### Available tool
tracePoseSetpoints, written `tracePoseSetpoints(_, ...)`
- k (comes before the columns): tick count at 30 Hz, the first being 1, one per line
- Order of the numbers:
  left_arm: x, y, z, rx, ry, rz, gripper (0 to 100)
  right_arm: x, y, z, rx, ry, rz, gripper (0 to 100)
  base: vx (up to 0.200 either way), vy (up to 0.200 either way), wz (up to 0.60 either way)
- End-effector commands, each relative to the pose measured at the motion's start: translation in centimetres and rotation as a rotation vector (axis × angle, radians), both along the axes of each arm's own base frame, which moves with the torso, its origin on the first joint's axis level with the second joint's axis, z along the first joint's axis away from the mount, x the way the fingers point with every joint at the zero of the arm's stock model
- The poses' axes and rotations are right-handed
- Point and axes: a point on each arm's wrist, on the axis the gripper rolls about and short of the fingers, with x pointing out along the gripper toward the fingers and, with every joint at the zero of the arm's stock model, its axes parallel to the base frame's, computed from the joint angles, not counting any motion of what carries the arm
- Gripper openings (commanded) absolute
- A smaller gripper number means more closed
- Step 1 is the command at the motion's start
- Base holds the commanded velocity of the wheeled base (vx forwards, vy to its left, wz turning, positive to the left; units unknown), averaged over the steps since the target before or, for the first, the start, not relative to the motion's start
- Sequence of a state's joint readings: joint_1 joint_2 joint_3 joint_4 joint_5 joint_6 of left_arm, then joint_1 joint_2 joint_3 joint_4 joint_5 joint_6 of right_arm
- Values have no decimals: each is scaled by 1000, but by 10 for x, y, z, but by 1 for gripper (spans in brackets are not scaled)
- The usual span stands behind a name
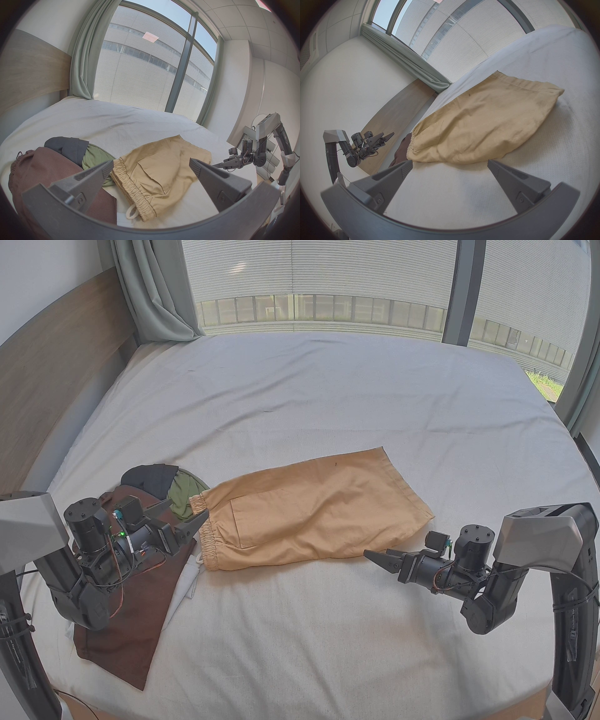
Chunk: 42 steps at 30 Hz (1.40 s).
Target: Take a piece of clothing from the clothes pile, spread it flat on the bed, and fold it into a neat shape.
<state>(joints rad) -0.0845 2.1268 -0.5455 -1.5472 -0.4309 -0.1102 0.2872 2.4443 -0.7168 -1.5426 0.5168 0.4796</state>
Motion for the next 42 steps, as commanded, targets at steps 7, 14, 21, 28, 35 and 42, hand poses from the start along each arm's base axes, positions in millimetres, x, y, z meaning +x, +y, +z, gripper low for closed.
tracePoseSetpoints(7, 0, -1, 0, 0, 0, -2, 100, 12, -2, -23, -4, 24, -18, 100, 0, 0, 0)
tracePoseSetpoints(14, 0, -1, -1, 0, 1, -3, 100, 23, -2, -29, 3, 19, -54, 100, 0, 0, 0)
tracePoseSetpoints(21, 0, -1, 0, -4, 2, -5, 100, 34, 5, -33, 23, 4, -74, 100, 0, 0, 0)
tracePoseSetpoints(28, 0, -1, -1, -4, 5, -6, 100, 41, 20, -28, 98, 10, -86, 100, 0, 0, 0)
tracePoseSetpoints(35, 0, -1, 0, -4, 2, -8, 100, 53, 31, -39, 114, -8, -121, 100, 0, 0, 0)
tracePoseSetpoints(42, 0, -1, 0, -6, 3, -8, 100, 55, 34, -43, 116, -11, -131, 100, 0, 0, 0)
